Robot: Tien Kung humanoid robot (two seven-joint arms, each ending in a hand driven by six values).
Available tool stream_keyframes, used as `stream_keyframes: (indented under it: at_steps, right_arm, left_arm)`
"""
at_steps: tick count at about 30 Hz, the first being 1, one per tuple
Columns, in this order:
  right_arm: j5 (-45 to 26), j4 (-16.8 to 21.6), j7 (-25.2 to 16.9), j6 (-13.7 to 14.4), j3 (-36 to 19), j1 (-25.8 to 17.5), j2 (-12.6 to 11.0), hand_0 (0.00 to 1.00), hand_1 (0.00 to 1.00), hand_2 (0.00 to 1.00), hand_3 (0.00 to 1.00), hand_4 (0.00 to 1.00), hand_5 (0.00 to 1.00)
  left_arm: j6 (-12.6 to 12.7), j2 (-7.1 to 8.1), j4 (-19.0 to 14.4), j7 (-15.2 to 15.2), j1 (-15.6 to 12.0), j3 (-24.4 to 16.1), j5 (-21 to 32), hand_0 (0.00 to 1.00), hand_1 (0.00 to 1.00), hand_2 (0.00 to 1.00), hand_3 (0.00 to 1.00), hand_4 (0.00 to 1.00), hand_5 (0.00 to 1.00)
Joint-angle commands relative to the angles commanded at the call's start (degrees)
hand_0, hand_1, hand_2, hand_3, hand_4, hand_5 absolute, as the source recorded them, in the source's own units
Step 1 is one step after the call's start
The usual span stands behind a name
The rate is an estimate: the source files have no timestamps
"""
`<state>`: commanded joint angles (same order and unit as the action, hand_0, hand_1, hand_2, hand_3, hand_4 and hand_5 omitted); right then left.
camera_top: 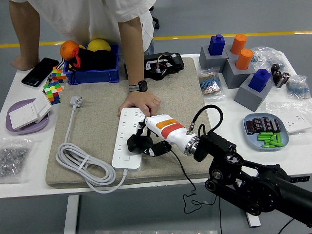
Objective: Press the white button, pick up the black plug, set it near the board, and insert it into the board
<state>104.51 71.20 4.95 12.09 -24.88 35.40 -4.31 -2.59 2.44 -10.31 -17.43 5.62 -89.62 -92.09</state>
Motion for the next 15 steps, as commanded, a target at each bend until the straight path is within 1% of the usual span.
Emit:
stream_keyframes:
  at_steps: [6, 15]
  right_arm:
    - [0.2, -0.3, 0.0, 0.3, 0.3, -0.2, 0.4, 0.290, 0.427, 0.413, 0.463, 0.800, 0.002]
    - [0.4, -1.1, -0.1, 0.5, -0.6, -0.4, 0.2, 0.295, 0.427, 0.417, 0.470, 0.803, 0.002]
  left_arm:
    - [0.0, 0.05, 0.0, 0.0, -0.1, 0.1, 0.2, 0.649, 0.638, 0.632, 0.677, 0.511, 0.115]
    - [-0.1, 0.06, 0.0, -0.1, -0.1, 0.0, -0.1, 0.648, 0.638, 0.631, 0.676, 0.511, 0.115]
